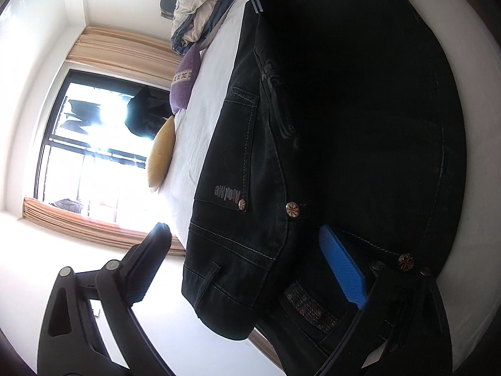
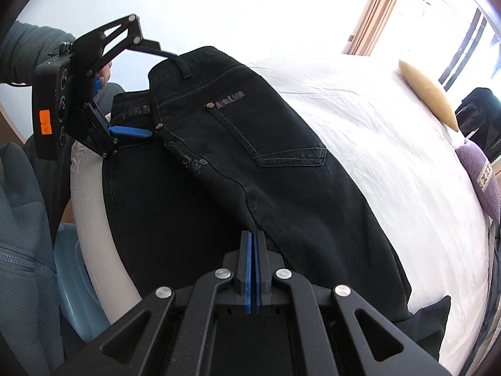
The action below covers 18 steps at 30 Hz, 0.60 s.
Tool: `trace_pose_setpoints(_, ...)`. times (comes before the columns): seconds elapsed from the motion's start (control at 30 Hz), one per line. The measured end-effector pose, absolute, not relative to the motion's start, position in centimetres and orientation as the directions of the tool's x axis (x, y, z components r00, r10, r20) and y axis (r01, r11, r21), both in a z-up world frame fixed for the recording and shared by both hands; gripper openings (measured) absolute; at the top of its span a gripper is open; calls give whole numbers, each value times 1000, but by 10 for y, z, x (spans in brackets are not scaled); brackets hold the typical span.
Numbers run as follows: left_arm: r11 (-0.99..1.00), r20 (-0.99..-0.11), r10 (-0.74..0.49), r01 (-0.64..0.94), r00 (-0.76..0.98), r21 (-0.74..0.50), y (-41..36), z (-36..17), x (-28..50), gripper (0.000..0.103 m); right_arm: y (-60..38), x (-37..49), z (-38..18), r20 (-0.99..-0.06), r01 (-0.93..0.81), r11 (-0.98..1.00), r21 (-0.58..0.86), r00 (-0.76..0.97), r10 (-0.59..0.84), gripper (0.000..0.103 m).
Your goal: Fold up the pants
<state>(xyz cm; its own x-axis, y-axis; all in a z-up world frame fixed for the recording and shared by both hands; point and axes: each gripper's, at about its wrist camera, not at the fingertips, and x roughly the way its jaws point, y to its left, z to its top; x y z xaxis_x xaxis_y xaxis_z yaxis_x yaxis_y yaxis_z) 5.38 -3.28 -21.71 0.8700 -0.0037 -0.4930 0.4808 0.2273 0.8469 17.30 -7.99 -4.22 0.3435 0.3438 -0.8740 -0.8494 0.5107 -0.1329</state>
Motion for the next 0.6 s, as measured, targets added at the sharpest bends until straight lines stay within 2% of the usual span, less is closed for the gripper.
trace_pose_setpoints(0.13, 222, -478, 13, 463, 878, 858, -33, -220, 42, 90, -87, 176, -37, -861, -837, 539, -97, 342, 376, 2)
trace_pose_setpoints(0.2, 236, -481, 35, 460, 876, 856, -32, -223, 46, 71, -87, 175, -36, -862, -838, 536, -101, 343, 374, 2)
trace_pose_setpoints(0.23, 242, -487, 59, 461, 872, 854, -31, -226, 49, 50, -87, 175, -36, -862, -839, 535, -99, 341, 374, 2)
trace_pose_setpoints(0.27, 249, -505, 79, 474, 859, 845, -28, -230, 51, 34, -85, 175, -37, -863, -840, 533, -100, 339, 373, 2)
trace_pose_setpoints(0.33, 251, -527, 100, 491, 844, 834, -24, -236, 57, 25, -84, 174, -39, -866, -842, 529, -103, 338, 369, 2)
trace_pose_setpoints(0.4, 255, -537, 86, 503, 839, 826, -22, -237, 57, 9, -81, 171, -42, -870, -845, 524, -111, 337, 360, 2)
trace_pose_setpoints(0.43, 266, -539, 79, 503, 838, 822, -21, -235, 57, 5, -81, 170, -44, -874, -847, 518, -119, 337, 351, 2)
trace_pose_setpoints(0.6, 312, -559, 33, 523, 829, 793, -12, -222, 57, 3, -74, 159, -56, -892, -868, 473, -153, 327, 312, 2)
